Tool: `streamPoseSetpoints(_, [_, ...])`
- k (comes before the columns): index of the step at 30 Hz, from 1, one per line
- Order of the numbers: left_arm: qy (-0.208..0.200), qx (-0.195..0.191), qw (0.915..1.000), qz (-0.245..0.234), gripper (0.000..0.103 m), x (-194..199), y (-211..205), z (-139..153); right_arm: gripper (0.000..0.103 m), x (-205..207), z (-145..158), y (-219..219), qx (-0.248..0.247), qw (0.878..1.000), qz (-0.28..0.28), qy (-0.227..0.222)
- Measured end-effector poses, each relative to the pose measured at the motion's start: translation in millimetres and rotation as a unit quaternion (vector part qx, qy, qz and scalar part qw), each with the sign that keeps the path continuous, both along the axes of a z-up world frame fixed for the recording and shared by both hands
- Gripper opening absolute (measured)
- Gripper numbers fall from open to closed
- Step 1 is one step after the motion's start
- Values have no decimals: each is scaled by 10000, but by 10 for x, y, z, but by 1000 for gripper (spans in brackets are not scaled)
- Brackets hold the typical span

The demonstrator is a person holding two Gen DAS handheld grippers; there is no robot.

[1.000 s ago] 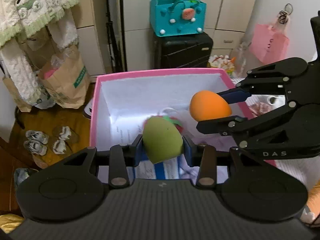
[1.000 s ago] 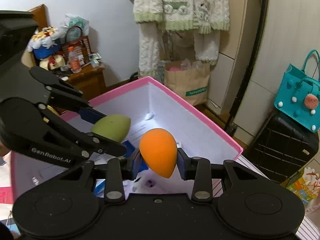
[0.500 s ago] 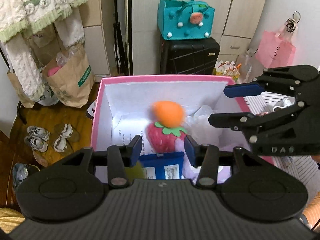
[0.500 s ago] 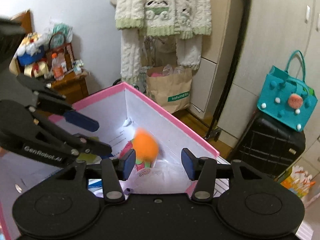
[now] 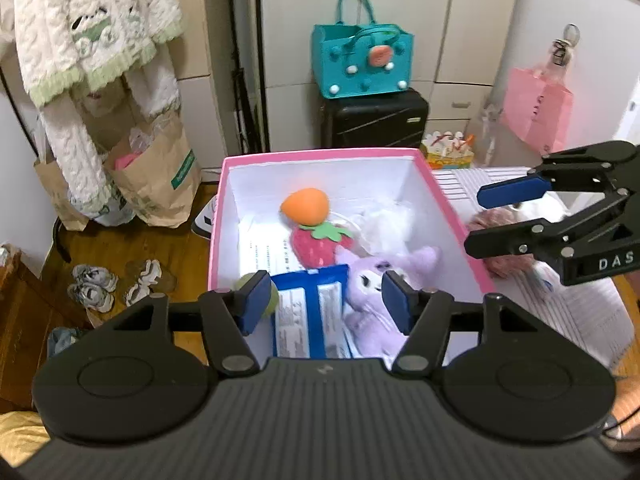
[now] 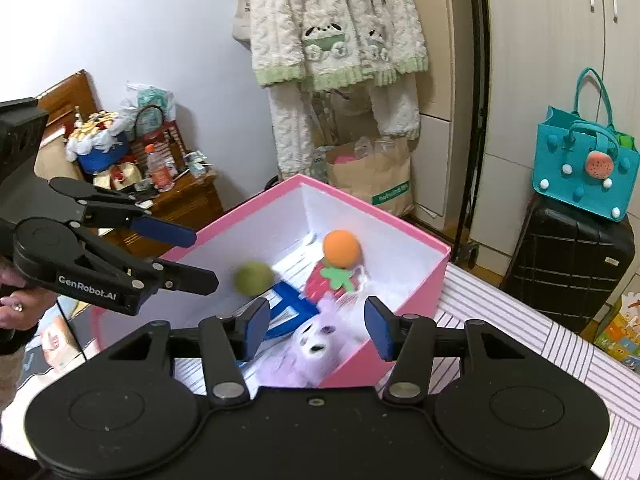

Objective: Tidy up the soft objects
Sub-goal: 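Withdraw both open grippers from above the box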

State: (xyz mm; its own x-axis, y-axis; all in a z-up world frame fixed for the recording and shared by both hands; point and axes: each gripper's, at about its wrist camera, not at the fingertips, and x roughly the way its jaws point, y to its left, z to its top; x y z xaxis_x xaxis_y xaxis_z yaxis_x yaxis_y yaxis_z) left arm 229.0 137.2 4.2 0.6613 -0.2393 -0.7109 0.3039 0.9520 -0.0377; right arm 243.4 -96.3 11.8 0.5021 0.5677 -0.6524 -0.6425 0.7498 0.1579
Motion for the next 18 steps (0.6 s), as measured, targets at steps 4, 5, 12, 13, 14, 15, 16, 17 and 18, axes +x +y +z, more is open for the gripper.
streamPoseSetpoints(4, [-71, 40, 9996, -266, 63, -234, -58, 152, 59, -174, 117, -95, 93, 9999, 82, 71])
streamPoseSetpoints(5, [-93, 56, 9994, -320, 64, -294, -72, 193, 59, -217, 144, -124, 130, 9998, 111, 92])
streamPoseSetpoints(12, [-222, 159, 9974, -668, 65, -658, -175, 408, 60, -536, 331, -289, 241, 9993, 267, 67])
streamPoseSetpoints(13, [-239, 167, 9971, -705, 66, -703, -195, 431, 61, -581, 351, -315, 253, 9993, 278, 57])
streamPoseSetpoints(14, [-255, 163, 9968, -746, 67, -741, -210, 452, 61, -624, 362, -346, 268, 9992, 286, 43])
streamPoseSetpoints(15, [-268, 152, 9964, -787, 69, -786, -230, 473, 61, -668, 378, -373, 276, 9992, 296, 21])
streamPoseSetpoints(16, [-274, 137, 9960, -835, 69, -821, -245, 489, 62, -711, 393, -399, 281, 9991, 303, -5])
streamPoseSetpoints(17, [-274, 127, 9957, -877, 69, -859, -268, 499, 62, -749, 401, -424, 285, 9991, 305, -23])
streamPoseSetpoints(18, [-269, 116, 9953, -923, 69, -896, -293, 508, 62, -788, 407, -453, 289, 9991, 307, -35])
